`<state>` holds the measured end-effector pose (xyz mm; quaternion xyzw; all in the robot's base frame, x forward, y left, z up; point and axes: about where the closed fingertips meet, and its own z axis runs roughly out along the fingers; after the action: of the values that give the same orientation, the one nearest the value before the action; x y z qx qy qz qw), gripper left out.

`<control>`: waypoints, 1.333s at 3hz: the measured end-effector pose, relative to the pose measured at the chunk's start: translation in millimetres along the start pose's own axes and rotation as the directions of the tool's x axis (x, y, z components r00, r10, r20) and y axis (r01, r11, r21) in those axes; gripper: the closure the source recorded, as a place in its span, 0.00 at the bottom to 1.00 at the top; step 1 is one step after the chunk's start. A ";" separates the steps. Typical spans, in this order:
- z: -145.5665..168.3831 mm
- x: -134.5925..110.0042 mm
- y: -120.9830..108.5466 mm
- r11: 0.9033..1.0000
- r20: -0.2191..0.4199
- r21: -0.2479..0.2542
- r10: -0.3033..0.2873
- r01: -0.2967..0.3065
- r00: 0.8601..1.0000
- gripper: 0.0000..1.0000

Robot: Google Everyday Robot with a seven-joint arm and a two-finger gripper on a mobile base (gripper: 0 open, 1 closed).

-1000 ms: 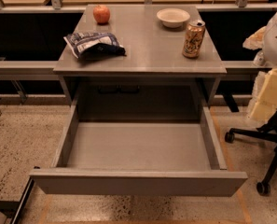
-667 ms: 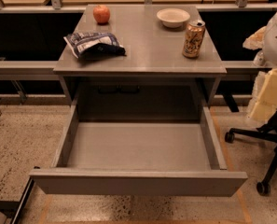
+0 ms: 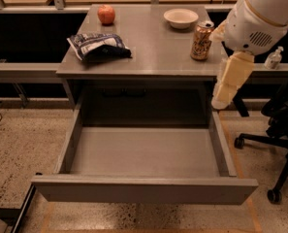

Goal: Place blue chip bag into middle drawer

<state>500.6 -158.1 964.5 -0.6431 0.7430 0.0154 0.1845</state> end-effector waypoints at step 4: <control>76.6 -100.4 -79.8 0.999 0.269 -0.028 -0.006 0.014 0.963 0.00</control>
Offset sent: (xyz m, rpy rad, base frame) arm 0.0383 0.0366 -0.0055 0.0604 0.0057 0.0554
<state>607.3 -56.6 939.8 -0.6416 0.7075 0.1128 0.2741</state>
